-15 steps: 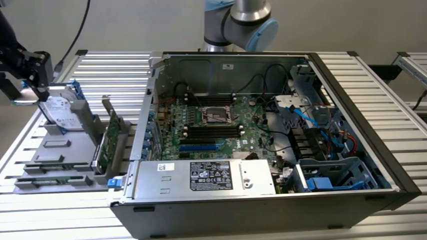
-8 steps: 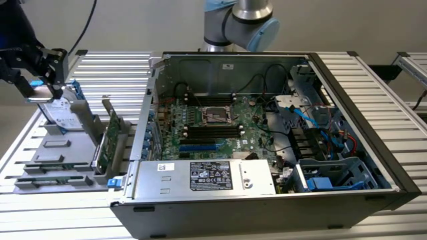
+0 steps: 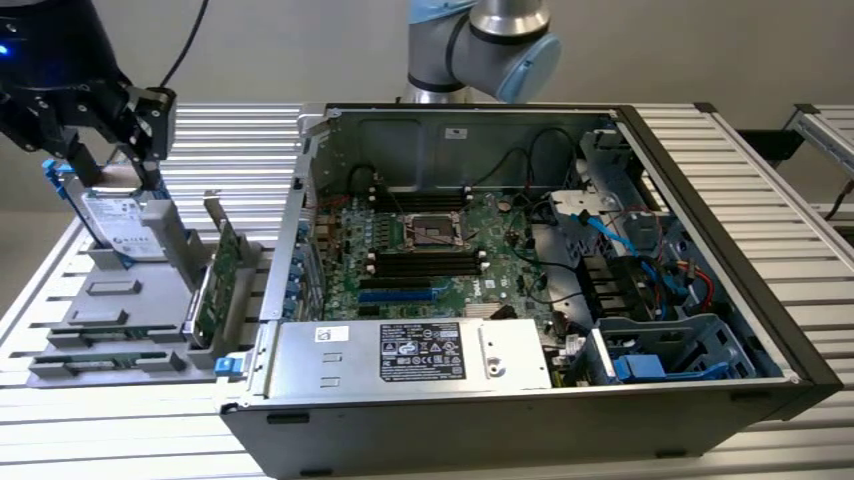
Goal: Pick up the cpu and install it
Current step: 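Pick up the cpu and move it towards the insertion slot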
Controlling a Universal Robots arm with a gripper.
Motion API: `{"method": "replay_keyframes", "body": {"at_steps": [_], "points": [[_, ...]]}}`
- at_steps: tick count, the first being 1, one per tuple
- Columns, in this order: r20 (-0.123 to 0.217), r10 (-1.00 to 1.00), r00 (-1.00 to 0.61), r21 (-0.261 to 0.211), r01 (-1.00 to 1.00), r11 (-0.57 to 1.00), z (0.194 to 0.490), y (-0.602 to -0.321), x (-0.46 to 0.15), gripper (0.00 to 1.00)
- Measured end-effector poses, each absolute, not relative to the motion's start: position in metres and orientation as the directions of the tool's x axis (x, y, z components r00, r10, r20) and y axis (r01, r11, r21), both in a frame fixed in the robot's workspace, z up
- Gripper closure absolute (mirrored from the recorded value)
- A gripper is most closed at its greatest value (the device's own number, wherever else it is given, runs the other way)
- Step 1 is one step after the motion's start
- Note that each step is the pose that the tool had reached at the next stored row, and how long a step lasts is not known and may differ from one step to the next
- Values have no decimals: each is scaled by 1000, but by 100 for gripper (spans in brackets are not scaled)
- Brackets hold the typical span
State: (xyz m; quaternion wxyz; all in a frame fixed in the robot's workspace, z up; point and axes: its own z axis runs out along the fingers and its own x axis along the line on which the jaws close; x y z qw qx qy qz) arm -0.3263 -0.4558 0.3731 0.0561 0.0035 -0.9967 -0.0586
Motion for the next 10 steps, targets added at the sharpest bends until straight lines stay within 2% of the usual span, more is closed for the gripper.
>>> {"method": "replay_keyframes", "body": {"at_steps": [10], "points": [[123,-14,-992,117,1,993,382,-455,-283,45]]}}
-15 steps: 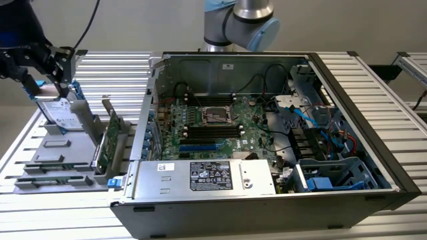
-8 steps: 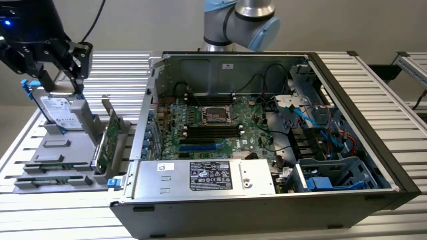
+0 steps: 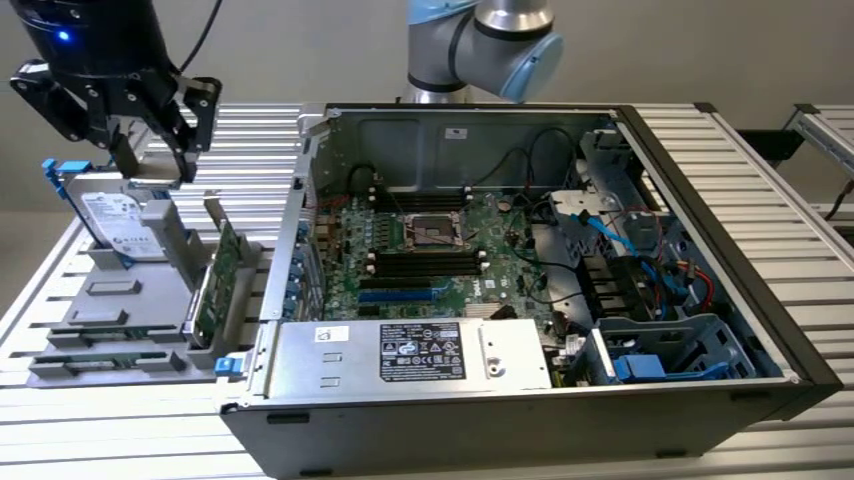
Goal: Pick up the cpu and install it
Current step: 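Pick up the cpu and move it towards the insertion slot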
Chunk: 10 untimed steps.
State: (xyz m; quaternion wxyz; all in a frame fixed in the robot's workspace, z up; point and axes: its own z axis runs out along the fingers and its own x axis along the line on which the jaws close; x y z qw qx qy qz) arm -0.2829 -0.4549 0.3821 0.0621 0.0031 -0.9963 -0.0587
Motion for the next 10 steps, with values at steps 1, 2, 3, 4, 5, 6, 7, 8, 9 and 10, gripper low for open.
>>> {"method": "replay_keyframes", "body": {"at_steps": [1,2,3,4,5,6,7,8,9,10], "points": [[127,-13,-992,117,1,993,384,-455,-274,45],[130,-14,-991,117,2,993,385,-454,-265,45],[133,-14,-991,117,2,993,387,-454,-257,45],[134,-14,-991,117,2,993,387,-454,-254,45],[136,-13,-991,117,3,993,388,-453,-251,45],[138,-14,-990,117,3,993,389,-453,-247,45],[139,-14,-990,117,3,993,389,-453,-244,45],[141,-14,-990,117,3,993,390,-453,-240,45],[143,-14,-990,117,3,993,390,-453,-237,45],[145,-14,-989,117,4,993,391,-453,-233,45]]}}
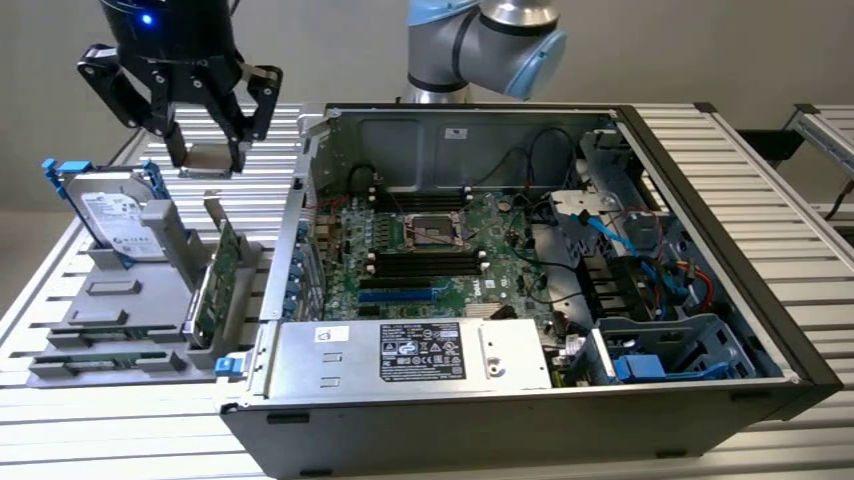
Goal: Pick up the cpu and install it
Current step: 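Pick up the cpu and move it towards the insertion slot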
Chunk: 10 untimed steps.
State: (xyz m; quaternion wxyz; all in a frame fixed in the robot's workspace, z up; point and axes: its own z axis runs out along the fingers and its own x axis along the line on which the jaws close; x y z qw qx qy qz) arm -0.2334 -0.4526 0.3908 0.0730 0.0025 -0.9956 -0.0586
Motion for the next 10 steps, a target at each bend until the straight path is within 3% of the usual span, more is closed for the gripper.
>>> {"method": "replay_keyframes", "body": {"at_steps": [10], "points": [[164,-13,-986,116,6,993,392,-451,-196,45]]}}
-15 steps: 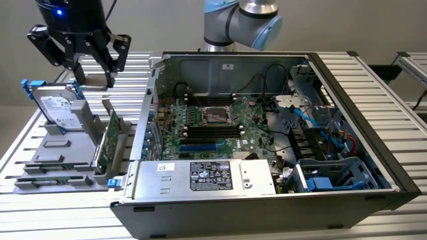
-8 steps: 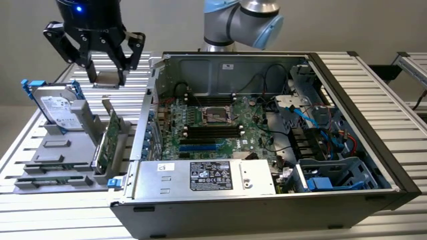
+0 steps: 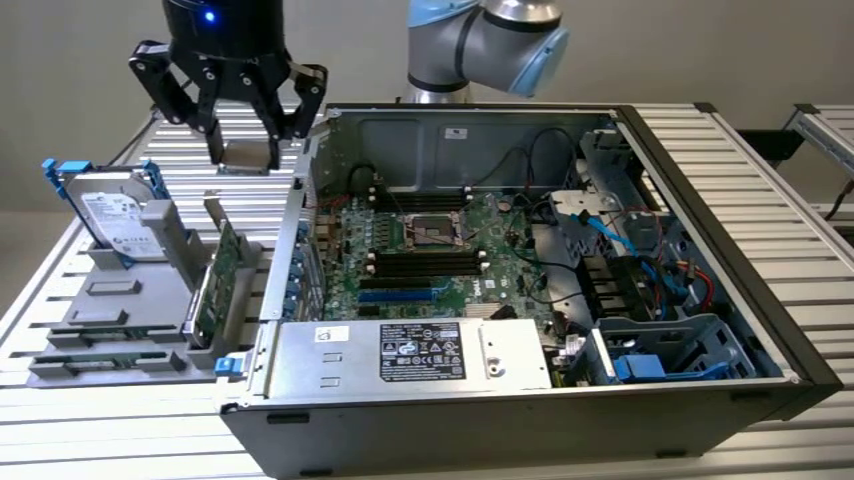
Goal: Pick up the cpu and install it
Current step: 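Pick up the cpu and move it towards the insertion slot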
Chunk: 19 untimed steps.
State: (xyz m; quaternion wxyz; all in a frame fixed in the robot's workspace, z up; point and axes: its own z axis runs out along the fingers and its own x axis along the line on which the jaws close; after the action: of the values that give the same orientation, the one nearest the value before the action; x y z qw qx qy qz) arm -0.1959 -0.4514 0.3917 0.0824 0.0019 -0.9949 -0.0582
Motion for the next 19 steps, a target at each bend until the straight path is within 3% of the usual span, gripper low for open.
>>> {"method": "replay_keyframes", "body": {"at_steps": [10,19], "points": [[167,-12,-986,110,6,994,391,-444,-155,45],[158,-8,-987,86,5,996,388,-421,-131,45]]}}
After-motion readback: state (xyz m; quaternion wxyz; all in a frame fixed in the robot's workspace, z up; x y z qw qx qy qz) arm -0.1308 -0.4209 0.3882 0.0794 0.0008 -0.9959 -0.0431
